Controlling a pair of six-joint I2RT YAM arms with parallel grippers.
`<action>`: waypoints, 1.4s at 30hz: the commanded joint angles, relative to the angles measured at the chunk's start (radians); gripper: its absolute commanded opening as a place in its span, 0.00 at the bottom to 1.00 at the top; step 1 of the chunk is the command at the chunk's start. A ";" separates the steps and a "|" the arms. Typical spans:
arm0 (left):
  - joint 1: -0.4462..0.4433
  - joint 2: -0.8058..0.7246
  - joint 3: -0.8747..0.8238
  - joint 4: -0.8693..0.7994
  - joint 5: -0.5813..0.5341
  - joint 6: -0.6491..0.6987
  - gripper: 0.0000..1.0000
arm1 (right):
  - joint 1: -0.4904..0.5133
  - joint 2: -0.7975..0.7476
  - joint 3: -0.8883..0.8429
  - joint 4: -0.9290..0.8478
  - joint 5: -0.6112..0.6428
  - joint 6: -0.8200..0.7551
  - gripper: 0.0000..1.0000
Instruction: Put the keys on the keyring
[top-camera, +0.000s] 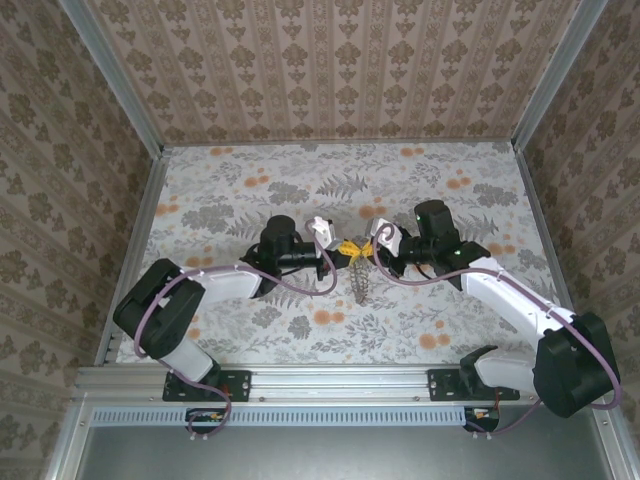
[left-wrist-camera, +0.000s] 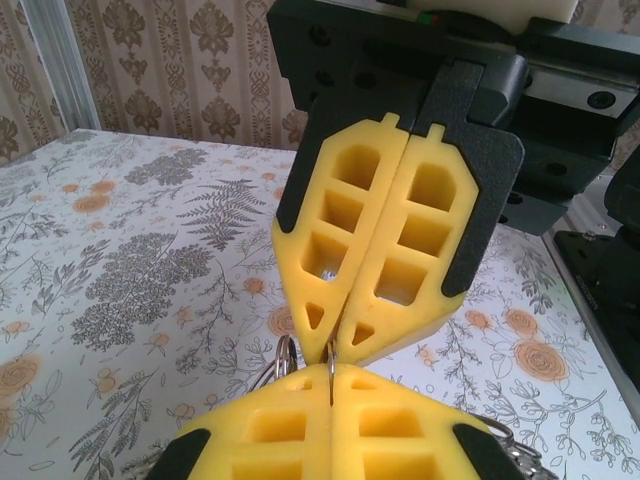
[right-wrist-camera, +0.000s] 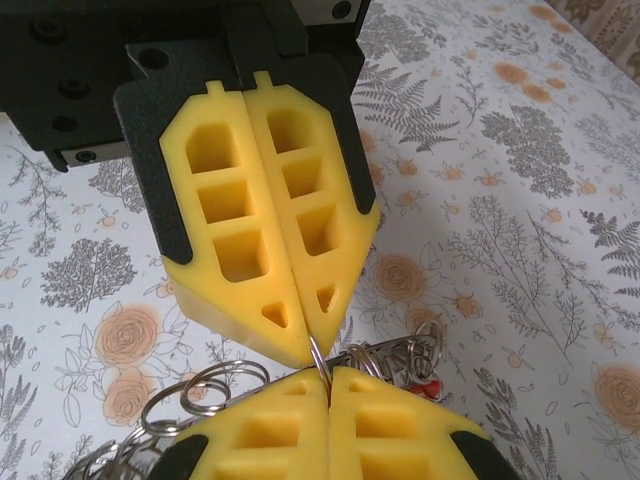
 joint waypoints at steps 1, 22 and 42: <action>-0.004 -0.065 0.061 -0.182 -0.005 0.118 0.09 | 0.004 -0.008 0.062 -0.095 0.002 -0.045 0.00; -0.054 -0.057 0.282 -0.663 -0.104 0.393 0.20 | 0.044 -0.019 0.121 -0.187 0.047 -0.064 0.00; -0.068 -0.023 0.332 -0.744 -0.153 0.436 0.00 | 0.038 -0.070 0.054 -0.079 -0.001 -0.001 0.00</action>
